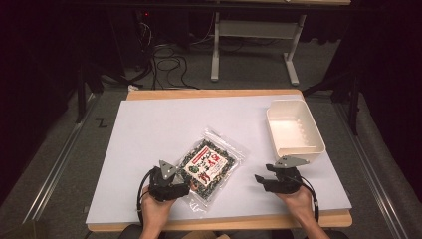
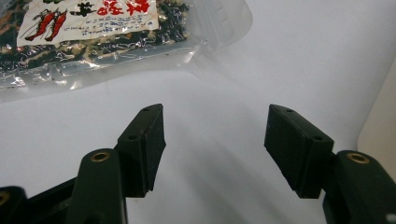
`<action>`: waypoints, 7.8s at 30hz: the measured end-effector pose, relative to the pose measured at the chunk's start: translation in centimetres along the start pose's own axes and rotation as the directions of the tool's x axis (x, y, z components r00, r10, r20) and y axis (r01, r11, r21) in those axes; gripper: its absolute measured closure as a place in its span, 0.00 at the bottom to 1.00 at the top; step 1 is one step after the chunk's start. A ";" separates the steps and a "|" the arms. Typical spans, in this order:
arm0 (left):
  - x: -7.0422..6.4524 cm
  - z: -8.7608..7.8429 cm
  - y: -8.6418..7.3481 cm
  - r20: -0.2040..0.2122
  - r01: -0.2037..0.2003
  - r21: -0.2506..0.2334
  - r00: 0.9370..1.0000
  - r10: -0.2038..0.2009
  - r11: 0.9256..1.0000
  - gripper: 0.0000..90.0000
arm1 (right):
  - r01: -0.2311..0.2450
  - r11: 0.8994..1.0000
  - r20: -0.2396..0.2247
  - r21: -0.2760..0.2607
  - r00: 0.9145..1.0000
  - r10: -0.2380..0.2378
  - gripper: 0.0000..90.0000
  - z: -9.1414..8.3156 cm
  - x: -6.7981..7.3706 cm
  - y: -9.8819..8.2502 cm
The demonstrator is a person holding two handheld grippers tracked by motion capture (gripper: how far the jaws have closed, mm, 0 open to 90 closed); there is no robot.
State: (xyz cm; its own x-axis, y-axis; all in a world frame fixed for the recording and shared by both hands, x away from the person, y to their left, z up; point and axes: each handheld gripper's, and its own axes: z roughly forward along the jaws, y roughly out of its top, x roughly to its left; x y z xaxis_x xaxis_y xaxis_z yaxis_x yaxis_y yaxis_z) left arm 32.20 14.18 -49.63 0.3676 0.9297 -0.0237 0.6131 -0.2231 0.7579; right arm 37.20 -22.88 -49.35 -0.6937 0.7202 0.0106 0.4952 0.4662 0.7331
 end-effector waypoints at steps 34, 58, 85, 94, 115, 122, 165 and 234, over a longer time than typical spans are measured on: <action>-0.1 -0.1 0.0 -0.004 -0.011 0.003 1.000 0.011 1.000 0.25 | -0.095 0.995 -0.024 0.013 0.995 0.095 0.38 0.2 -0.9 0.3; -0.5 0.1 0.0 -0.005 -0.035 0.013 0.999 0.035 0.999 0.25 | -0.112 0.993 -0.037 0.035 0.993 0.113 0.44 2.7 -1.9 5.2; -0.8 0.4 -0.2 0.005 -0.056 0.020 0.998 0.056 0.998 0.25 | -0.165 0.976 -0.066 0.140 0.982 0.175 0.54 8.0 -2.9 8.3; -1.0 0.5 -0.2 0.020 -0.062 0.018 0.998 0.062 0.998 0.28 | -0.191 0.958 -0.147 0.214 0.963 0.225 0.58 9.5 -3.1 8.1; -1.6 1.6 -0.2 0.063 -0.088 0.035 0.994 0.086 0.995 0.31 | -0.123 0.975 -0.181 0.183 0.971 0.157 1.00 8.4 -2.3 8.6; -1.7 1.3 0.0 0.070 -0.099 0.024 0.993 0.097 0.995 0.27 | -0.092 0.987 -0.150 0.133 0.982 0.112 1.00 6.0 -2.5 10.0; -0.9 1.3 0.0 0.070 -0.043 0.046 0.997 0.039 0.998 0.24 | 0.007 0.996 -0.060 -0.092 0.998 -0.012 1.00 -8.8 -3.9 19.9; -0.9 1.4 -0.3 0.075 -0.037 0.070 0.997 0.032 0.997 0.25 | -0.120 0.977 0.347 -0.177 0.921 0.176 1.00 -14.9 -14.1 21.5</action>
State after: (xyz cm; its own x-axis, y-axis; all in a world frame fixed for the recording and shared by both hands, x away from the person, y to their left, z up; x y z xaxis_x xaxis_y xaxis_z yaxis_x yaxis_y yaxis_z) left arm 32.65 13.03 -50.76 0.4382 0.8976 -0.0481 0.6466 -0.2775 0.7105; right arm 49.77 -30.68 -23.61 -0.3704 0.9238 -0.0973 0.4742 0.2782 0.8353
